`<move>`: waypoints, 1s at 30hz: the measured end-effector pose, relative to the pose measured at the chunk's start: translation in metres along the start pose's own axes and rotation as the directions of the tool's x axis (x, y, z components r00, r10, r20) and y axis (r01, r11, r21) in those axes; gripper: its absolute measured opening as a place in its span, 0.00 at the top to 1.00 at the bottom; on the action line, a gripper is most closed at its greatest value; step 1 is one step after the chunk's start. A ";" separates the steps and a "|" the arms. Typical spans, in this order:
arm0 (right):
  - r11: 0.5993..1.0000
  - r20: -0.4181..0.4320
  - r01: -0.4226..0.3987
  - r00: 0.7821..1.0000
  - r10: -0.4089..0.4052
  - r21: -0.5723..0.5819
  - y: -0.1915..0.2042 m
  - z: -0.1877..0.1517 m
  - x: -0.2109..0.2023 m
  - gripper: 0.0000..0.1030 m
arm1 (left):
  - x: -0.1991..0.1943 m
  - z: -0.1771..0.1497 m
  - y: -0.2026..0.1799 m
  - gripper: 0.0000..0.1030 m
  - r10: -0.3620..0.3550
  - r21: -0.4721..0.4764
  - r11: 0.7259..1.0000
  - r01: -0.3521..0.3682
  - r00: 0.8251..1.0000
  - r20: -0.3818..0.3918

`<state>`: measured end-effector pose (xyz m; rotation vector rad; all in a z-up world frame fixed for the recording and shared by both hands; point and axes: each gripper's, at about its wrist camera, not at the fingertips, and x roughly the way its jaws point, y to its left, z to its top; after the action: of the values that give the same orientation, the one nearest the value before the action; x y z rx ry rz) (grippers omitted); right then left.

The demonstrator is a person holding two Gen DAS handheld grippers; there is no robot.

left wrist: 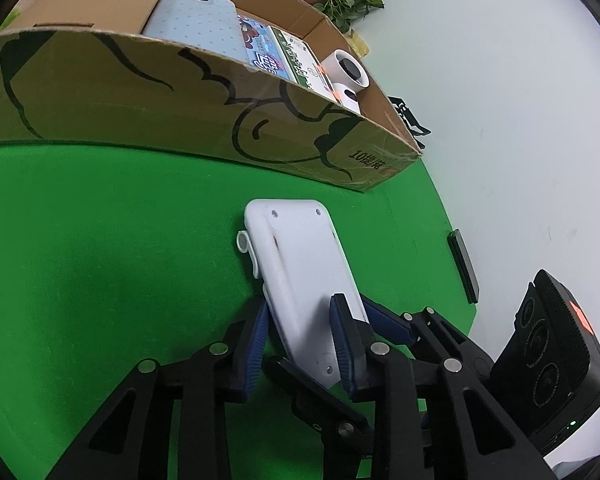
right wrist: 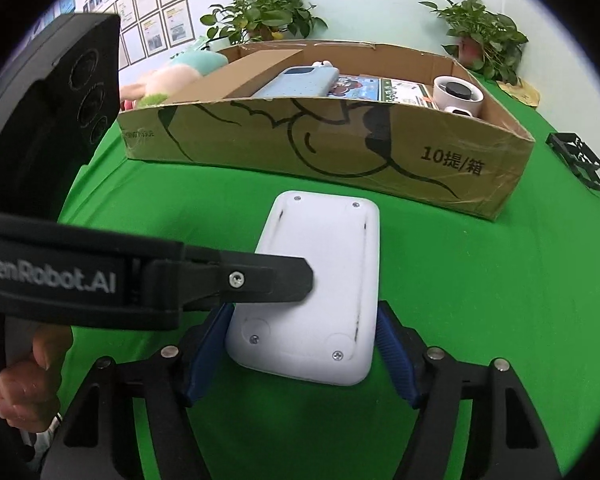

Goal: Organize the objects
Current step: 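Reach the left gripper down and grasp the white power bank, then lift the power bank with the left gripper and carry it over the box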

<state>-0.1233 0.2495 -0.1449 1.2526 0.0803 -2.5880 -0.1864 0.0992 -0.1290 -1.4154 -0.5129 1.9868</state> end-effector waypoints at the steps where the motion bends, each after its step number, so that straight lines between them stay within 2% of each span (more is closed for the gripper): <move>1: 1.000 0.003 0.000 1.000 0.000 0.006 0.000 0.000 0.000 0.32 | 0.000 0.000 -0.001 0.72 0.000 0.002 1.000 0.000 1.000 0.002; 5: 0.999 0.034 -0.012 0.999 0.010 0.040 -0.003 -0.001 -0.005 0.33 | -0.008 0.001 -0.009 0.73 0.003 0.035 0.999 -0.004 1.000 0.020; 8: 0.999 0.086 -0.005 0.996 0.003 0.033 -0.002 0.006 -0.015 0.33 | -0.025 0.006 -0.020 0.73 -0.008 0.064 0.998 0.004 0.998 0.067; 17: 1.000 0.276 0.007 0.961 -0.012 0.018 -0.003 0.045 -0.056 0.33 | -0.070 0.039 -0.077 0.75 0.009 0.207 0.977 -0.055 0.976 0.216; 21: 1.000 0.308 0.003 0.952 -0.005 0.007 -0.007 0.068 -0.061 0.33 | -0.069 0.068 -0.091 0.76 0.027 0.228 0.970 -0.083 0.970 0.242; 26: 1.000 0.341 -0.015 0.940 0.009 0.015 -0.012 0.091 -0.064 0.33 | -0.098 0.079 -0.094 0.76 0.013 0.265 0.960 -0.087 0.963 0.267; 30: 0.999 0.324 -0.048 0.945 0.041 0.014 -0.024 0.111 -0.056 0.33 | -0.092 0.106 -0.091 0.77 0.017 0.243 0.967 -0.084 0.964 0.266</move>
<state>-0.1805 0.2661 -0.0333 0.8091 -0.0401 -2.7216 -0.2412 0.1060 0.0293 -1.0265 -0.3238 2.2065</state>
